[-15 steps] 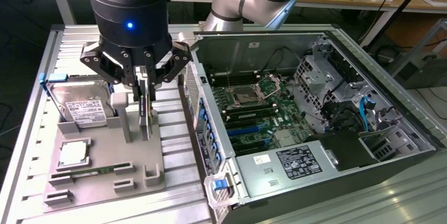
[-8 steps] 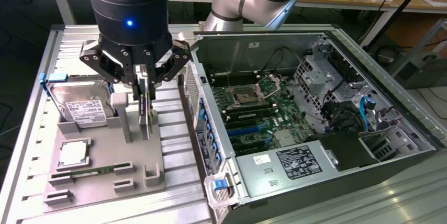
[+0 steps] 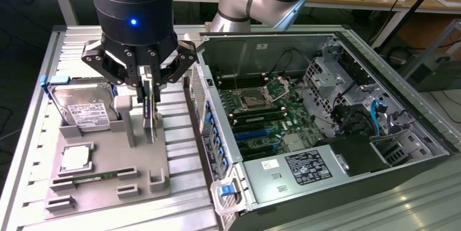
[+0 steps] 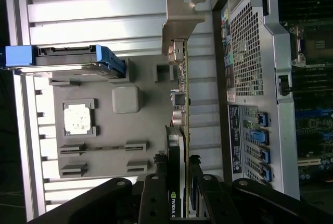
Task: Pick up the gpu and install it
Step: 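Pick up the gpu and move the gpu toward the slot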
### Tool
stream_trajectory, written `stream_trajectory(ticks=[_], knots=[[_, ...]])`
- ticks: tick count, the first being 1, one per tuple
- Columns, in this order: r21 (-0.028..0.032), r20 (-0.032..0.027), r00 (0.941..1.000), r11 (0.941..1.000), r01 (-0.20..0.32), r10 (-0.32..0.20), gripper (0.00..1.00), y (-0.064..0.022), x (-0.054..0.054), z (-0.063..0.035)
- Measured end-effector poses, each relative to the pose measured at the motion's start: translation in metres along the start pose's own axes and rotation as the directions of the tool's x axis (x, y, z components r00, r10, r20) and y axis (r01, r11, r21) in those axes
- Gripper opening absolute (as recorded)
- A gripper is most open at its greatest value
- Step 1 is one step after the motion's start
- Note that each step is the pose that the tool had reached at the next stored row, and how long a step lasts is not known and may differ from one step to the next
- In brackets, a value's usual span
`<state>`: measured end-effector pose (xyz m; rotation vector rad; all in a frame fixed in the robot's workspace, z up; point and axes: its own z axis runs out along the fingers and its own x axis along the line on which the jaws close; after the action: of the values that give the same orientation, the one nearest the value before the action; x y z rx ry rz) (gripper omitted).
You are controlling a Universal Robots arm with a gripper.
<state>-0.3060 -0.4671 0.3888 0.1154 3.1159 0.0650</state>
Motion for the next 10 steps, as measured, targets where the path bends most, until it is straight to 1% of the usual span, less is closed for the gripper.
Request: stream_trajectory(ticks=[10], knots=[[-0.0001,0.0,1.0,1.0,0.0,0.0,0.27,0.0001,0.0,-0.0019]])
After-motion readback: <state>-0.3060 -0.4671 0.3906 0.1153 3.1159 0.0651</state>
